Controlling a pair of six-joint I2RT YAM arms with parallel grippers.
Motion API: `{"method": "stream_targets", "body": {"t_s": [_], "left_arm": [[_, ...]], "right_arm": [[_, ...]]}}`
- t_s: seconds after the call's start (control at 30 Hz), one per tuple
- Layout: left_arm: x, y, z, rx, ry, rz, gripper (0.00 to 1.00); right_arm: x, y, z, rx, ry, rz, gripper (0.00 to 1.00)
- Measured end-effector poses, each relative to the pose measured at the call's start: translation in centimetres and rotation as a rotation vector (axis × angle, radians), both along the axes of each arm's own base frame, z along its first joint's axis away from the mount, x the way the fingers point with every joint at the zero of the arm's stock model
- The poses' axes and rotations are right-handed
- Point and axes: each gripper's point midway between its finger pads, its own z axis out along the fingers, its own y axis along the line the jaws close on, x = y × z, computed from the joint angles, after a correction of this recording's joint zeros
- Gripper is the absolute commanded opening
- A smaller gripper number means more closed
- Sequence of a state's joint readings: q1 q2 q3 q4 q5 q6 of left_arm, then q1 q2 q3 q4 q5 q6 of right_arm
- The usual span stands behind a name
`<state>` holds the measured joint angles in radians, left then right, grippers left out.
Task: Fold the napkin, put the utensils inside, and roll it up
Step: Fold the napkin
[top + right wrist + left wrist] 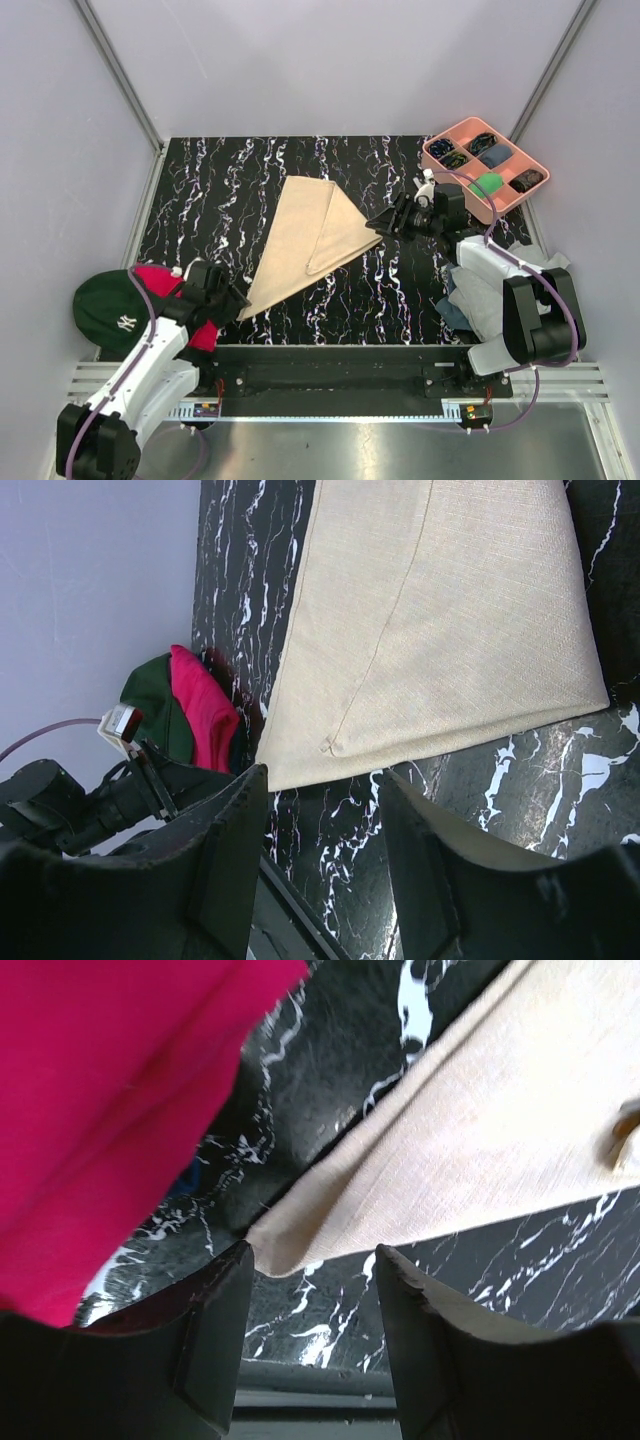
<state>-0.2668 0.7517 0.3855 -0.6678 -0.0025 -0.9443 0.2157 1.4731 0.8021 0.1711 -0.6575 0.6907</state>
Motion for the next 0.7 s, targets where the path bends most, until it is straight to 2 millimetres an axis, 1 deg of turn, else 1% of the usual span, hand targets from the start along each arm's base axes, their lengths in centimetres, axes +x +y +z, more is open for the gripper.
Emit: {"method": "stream_targets", "body": {"t_s": [0.1,0.2,0.37,0.53,0.67,0.7], "left_arm": [[0.2,0.5,0.3,0.015,-0.021,0.035,0.53],[0.1,0.7,0.1,0.018,-0.010,0.051,0.52],[-0.5,0.8,-0.8,0.033,0.047,0.051,0.52],[-1.0,0.6,-1.3,0.038,0.082,0.034,0.52],[-1.2,0.6,-1.6,0.044,0.101,0.030,0.51],[-1.2,0.6,-1.6,0.045,0.104,0.030,0.49]], "right_arm": [[0.1,0.0,0.1,0.011,-0.003,0.006,0.57],[0.2,0.0,-0.1,0.021,0.004,0.008,0.57],[0.3,-0.2,-0.6,0.036,0.029,0.006,0.57],[0.3,-0.3,-0.6,0.044,0.034,-0.002,0.57],[0.5,-0.5,-0.7,0.050,0.034,-0.011,0.57],[0.5,-0.5,-0.7,0.052,0.035,-0.013,0.57]]}}
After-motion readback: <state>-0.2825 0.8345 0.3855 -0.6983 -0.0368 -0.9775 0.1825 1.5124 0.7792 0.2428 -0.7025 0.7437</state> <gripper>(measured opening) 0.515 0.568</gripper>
